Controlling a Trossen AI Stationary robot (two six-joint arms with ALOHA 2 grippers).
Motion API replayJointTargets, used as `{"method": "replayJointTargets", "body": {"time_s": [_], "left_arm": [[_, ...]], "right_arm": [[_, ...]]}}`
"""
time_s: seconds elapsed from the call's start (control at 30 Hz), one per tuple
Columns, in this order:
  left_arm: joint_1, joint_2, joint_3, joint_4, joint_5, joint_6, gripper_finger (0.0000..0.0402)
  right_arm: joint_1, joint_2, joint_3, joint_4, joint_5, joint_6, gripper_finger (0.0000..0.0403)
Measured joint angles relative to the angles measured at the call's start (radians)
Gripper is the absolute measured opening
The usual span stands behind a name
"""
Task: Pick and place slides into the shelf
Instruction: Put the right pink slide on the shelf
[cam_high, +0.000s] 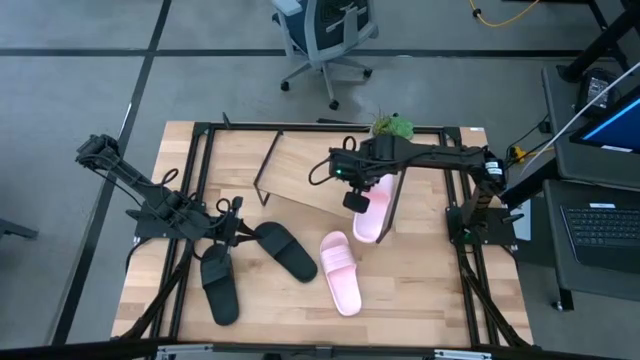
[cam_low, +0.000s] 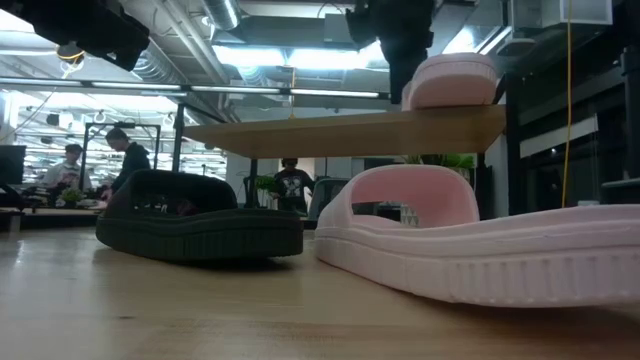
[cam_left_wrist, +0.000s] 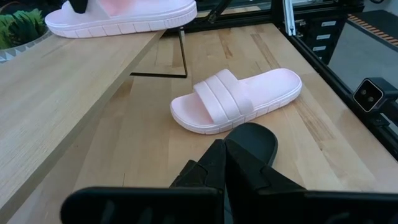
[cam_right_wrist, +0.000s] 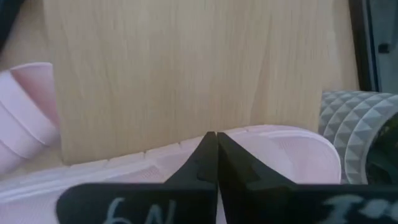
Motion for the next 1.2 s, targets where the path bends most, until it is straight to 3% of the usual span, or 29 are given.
{"method": "replayJointTargets", "body": {"time_s": [0.27, 0.87, 1.1, 1.2], "left_arm": [[0.000, 0.000, 0.000, -0.002, 0.000, 0.000, 0.0000], [0.000, 0.000, 0.000, -0.002, 0.000, 0.000, 0.0000], [0.000, 0.000, 0.000, -0.002, 0.000, 0.001, 0.0000], [0.000, 0.000, 0.000, -0.002, 0.000, 0.012, 0.0000]], "right_arm": [[0.000, 0.004, 0.005, -0.074, 0.003, 0.071, 0.0001], [0.002, 0.004, 0.010, -0.137, 0.122, 0.128, 0.0000], [0.002, 0.004, 0.010, -0.109, 0.130, 0.124, 0.0000], [0.014, -0.009, 0.010, -0.058, 0.201, 0.090, 0.0000]]}}
